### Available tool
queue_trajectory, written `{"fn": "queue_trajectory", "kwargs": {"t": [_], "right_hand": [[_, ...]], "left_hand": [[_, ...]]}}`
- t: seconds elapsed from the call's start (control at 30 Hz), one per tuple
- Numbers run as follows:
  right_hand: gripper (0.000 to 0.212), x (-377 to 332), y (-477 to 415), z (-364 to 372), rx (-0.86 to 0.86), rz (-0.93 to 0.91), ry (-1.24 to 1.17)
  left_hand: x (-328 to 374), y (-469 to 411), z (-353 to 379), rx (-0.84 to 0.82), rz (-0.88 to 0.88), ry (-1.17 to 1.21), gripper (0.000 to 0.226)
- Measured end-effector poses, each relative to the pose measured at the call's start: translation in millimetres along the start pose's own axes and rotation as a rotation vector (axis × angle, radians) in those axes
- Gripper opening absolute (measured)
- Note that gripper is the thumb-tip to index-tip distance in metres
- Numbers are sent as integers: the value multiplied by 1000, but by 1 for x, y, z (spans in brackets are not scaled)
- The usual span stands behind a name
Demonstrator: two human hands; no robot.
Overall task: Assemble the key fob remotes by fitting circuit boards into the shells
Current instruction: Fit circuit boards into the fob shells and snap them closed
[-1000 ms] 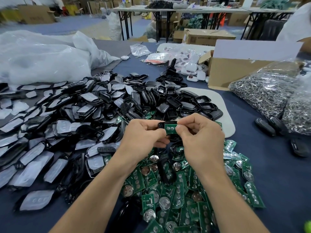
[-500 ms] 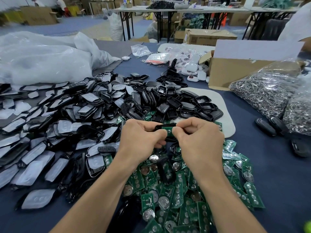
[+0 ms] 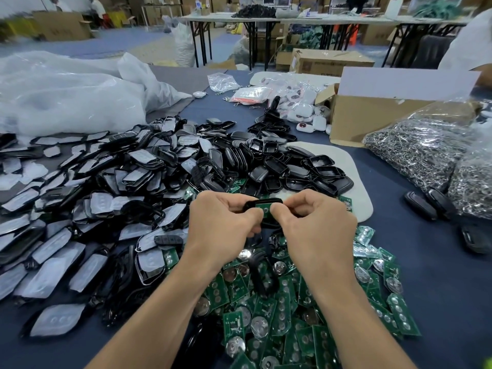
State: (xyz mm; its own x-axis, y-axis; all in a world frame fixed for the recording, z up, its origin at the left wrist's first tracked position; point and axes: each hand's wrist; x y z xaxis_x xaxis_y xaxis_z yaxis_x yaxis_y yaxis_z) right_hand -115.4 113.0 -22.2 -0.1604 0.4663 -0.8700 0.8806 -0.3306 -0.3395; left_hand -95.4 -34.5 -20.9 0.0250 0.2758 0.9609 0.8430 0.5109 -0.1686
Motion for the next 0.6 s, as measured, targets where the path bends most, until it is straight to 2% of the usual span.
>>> {"fn": "queue_trajectory", "kwargs": {"t": [0.1, 0.23, 0.37, 0.47, 0.6], "right_hand": [[21, 2, 0, -1, 27, 5, -22], [6, 4, -2, 2, -134, 90, -230], [13, 9, -10, -2, -206, 148, -348], [20, 11, -10, -3, -230, 63, -309], [23, 10, -9, -2, -255, 67, -333]], "left_hand": [[1, -3, -3, -8, -37, 93, 29], [2, -5, -4, -102, -103, 205, 26], [-3, -4, -2, -101, 48, 27, 21], [-3, -4, -3, -163, 189, -126, 29], [-1, -7, -8, -202, 155, -157, 29]]}}
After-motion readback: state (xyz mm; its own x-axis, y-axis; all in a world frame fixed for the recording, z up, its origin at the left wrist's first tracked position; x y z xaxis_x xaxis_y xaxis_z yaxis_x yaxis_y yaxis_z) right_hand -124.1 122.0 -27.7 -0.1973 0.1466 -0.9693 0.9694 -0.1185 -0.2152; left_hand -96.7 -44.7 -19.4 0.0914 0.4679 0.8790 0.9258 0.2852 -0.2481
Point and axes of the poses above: each hand's wrist, its own y-axis away from the middle knuckle, its own z-axis out of the palm, x = y × z, and after that the axes turned 13 degrees about x, right-handed
